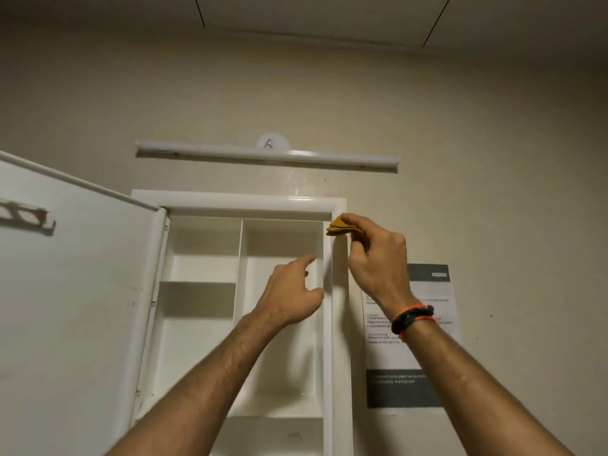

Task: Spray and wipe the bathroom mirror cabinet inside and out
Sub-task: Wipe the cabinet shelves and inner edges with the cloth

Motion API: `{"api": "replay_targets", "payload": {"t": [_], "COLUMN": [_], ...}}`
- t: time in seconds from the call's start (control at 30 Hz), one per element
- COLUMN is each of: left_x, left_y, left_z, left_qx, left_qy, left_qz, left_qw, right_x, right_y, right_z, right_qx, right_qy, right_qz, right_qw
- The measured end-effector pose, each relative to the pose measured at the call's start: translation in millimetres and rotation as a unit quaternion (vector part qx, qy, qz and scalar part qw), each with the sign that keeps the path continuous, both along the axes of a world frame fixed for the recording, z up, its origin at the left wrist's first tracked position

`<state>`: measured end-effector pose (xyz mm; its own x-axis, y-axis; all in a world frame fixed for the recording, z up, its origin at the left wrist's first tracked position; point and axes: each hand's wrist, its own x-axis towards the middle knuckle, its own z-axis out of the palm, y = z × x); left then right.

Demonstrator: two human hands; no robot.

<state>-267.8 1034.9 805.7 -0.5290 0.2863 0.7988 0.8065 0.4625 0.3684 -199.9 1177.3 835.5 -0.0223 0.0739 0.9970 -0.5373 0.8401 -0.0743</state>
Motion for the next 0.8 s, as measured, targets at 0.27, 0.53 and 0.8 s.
{"api": "replay_targets", "payload": {"t": [0.27,0.53,0.8], "left_x": [-13.3,-21.6,-20.5], "left_y": [17.5,21.8,24.1], "left_z": [7.0,-5.3,-14.2], "left_qx": [0.013,0.078,0.093], "left_qy": [-0.042,-0.045,-0.056], "left_qz": [-0.079,-0.127,-0.172], "left_qw": [0.996,0.988,0.979], "right_x": [-18.6,-46.4,-48.7], "right_y": [-2.9,7.0,24.2], "right_z": [49.0,32.8,-11.8], "right_qx": [0.154,0.183,0.219], "right_qy": [0.001,-0.084,-0.090], "right_qz": [-0.171,-0.214,-0.189], "right_qw": [0.973,0.956,0.953]}}
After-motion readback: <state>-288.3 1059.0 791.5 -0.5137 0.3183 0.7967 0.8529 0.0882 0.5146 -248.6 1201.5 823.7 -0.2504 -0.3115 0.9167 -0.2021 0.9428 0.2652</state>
